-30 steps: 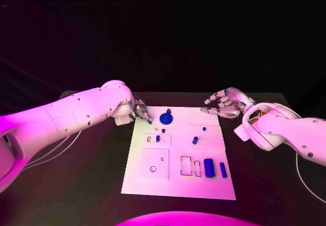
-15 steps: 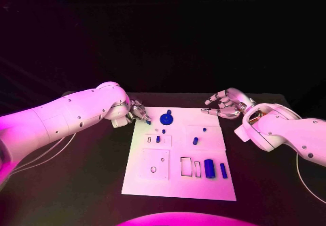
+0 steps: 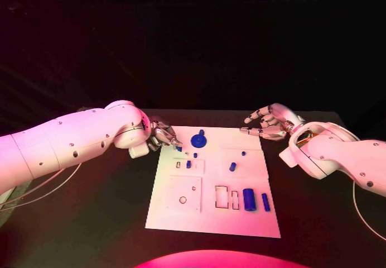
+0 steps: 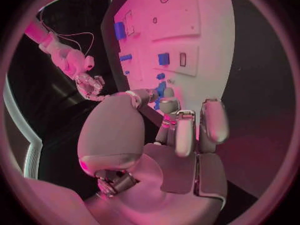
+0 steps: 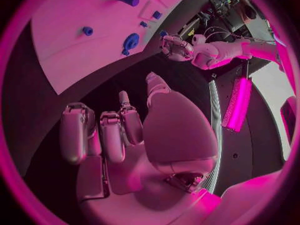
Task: Assemble the parts on the task board
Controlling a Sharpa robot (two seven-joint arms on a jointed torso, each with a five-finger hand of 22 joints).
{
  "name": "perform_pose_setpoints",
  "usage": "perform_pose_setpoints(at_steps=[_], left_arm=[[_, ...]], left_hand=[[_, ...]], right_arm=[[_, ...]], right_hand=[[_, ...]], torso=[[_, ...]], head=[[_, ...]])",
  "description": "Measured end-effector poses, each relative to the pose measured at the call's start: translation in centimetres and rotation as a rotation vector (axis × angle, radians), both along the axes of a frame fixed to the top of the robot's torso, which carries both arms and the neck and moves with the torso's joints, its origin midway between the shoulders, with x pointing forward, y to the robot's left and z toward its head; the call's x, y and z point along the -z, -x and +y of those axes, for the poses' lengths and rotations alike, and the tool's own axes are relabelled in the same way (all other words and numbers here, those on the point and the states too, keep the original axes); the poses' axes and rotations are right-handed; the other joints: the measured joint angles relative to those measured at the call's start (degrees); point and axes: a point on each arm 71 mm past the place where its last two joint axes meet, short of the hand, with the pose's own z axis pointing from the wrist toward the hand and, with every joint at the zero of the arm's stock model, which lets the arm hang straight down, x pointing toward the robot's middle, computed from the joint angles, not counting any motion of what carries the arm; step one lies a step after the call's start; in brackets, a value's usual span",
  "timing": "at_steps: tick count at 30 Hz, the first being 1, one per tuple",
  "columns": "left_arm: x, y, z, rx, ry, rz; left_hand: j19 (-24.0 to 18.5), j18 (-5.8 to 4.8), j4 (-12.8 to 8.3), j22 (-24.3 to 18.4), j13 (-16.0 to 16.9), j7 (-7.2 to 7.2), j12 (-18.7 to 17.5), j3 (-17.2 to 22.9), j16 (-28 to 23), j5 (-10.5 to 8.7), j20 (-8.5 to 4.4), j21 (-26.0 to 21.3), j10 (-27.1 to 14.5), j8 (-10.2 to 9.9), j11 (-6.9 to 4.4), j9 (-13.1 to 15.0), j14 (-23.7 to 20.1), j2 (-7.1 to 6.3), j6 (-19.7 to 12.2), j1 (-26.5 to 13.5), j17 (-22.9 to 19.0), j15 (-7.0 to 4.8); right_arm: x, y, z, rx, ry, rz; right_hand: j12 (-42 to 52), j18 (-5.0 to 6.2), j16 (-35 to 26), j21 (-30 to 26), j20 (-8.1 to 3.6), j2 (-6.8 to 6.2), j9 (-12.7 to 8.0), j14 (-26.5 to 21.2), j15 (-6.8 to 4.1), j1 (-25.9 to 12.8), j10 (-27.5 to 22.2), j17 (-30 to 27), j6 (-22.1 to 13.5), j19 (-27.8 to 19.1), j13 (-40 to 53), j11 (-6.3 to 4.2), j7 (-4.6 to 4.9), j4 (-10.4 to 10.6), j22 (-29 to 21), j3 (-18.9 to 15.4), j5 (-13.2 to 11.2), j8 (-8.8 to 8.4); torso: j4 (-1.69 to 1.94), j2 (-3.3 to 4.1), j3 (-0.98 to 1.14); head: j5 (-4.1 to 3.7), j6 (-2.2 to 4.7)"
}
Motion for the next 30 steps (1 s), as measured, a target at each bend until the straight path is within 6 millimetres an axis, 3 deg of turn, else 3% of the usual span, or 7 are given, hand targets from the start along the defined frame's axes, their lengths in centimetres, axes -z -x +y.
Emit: perform_pose_setpoints(at_steps=[11,13,15,30], left_arm=[[1.1,1.7,-0.6,0.066,-0.058,-0.035],[1.3,1.9,-0.7,0.077,-0.073,-0.049],[1.5,2.0,-0.7,0.087,-0.090,-0.065],[2.4,2.6,-1.1,0.114,-0.143,-0.120]], left_hand=[[0.2,0.00,0.0,0.3,0.6,0.00,0.1,0.0,0.2,1.69,-0.20,0.2,0.6,0.0,-0.20,0.2,0.0,-0.27,0.2,-0.4,0.0,-0.03],[0.2,-0.10,0.0,0.3,0.8,0.09,0.3,0.0,0.2,1.69,-0.20,0.3,0.6,0.0,-0.20,0.2,0.0,-0.27,0.3,-0.4,0.0,-0.03],[0.2,-0.92,0.0,0.5,1.0,0.01,0.3,0.0,0.2,1.75,-0.20,0.4,0.7,0.0,-0.28,0.2,0.0,-0.34,0.5,-0.5,0.0,-0.03],[0.4,-0.92,0.0,0.7,1.3,-0.39,0.6,0.0,0.2,2.30,-0.41,0.4,1.1,0.2,-0.30,0.2,0.0,-0.87,1.0,-1.0,0.0,-0.03]], right_arm=[[0.1,0.0,0.0,0.000,0.000,0.001],[0.1,0.0,0.0,0.000,0.000,0.001],[0.1,0.0,0.0,0.000,0.000,0.002],[0.1,0.1,-0.1,0.000,0.000,0.002]], right_hand=[[0.0,0.00,0.0,-0.2,0.00,0.00,0.0,0.0,0.00,0.0,0.0,0.0,0.0,0.0,0.0,0.00,0.00,0.0,0.0,0.0,0.0,0.00],[0.0,0.00,0.0,-0.3,0.00,0.00,0.0,0.0,0.00,0.0,0.0,0.0,0.0,0.0,0.0,0.00,0.00,0.0,0.0,0.0,0.0,0.00],[0.0,0.00,0.0,-0.3,0.00,0.00,0.0,0.0,0.00,0.0,0.0,0.0,0.0,0.0,0.0,0.00,0.00,0.0,0.0,0.0,0.0,0.00],[0.0,0.01,0.0,-0.3,0.00,0.00,0.0,0.0,0.00,0.0,0.0,0.0,0.0,0.0,0.0,0.00,0.00,0.0,0.0,0.0,0.0,0.00]], torso=[[0.00,-0.02,0.00],[-0.04,0.02,0.00],[-0.05,0.04,0.00],[-0.06,0.15,0.01]], head=[[0.37,-0.15],[0.42,-0.19],[0.45,-0.21],[0.50,-0.56]])
